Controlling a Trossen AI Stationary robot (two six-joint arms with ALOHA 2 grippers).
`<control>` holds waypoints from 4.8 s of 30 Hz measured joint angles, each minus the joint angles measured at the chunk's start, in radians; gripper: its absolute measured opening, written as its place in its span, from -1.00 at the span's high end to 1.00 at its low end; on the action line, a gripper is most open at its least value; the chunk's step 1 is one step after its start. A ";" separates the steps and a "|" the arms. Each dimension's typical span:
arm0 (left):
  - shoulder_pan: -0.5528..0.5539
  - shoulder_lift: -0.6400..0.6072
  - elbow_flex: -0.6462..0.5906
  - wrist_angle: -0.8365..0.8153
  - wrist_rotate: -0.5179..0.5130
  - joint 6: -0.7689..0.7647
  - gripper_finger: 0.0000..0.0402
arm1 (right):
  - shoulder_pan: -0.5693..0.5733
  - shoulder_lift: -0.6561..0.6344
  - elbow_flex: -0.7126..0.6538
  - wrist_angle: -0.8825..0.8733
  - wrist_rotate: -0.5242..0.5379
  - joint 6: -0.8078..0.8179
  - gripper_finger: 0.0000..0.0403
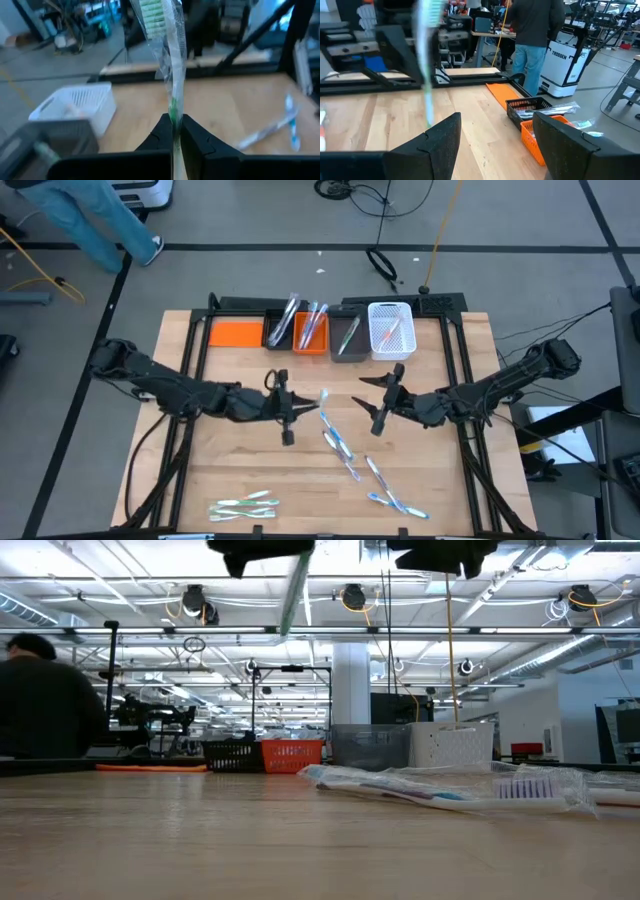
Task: Pick & Place Toothbrushes
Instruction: Put the green toothbrush into the gray bin
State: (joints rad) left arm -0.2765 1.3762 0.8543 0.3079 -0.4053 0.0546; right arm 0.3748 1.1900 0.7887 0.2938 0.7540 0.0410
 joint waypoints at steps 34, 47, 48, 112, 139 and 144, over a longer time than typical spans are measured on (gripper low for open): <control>0.143 0.196 0.000 0.405 0.144 0.041 0.90 | -0.146 0.150 0.001 0.385 -0.236 -0.053 0.21; 0.154 0.196 0.000 0.399 0.147 0.033 0.86 | -0.160 0.150 0.000 0.384 -0.359 -0.056 0.94; 0.154 0.196 0.000 0.398 0.147 0.031 0.86 | -0.160 0.150 0.000 0.384 -0.360 -0.053 0.94; 0.084 0.194 0.001 0.234 -0.198 0.041 -0.20 | -0.734 0.219 -0.130 0.536 -0.366 0.316 0.96; 0.086 0.195 0.001 0.235 -0.196 0.041 -0.20 | -0.834 0.507 -0.133 0.754 -0.470 0.587 0.95; 0.086 0.195 0.001 0.235 -0.196 0.041 -0.20 | -0.834 0.507 -0.133 0.745 -0.470 0.595 0.87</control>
State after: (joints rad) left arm -0.1902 1.5707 0.8548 0.5426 -0.6014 0.0959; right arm -0.4587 1.6970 0.6556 1.0389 0.2840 0.6360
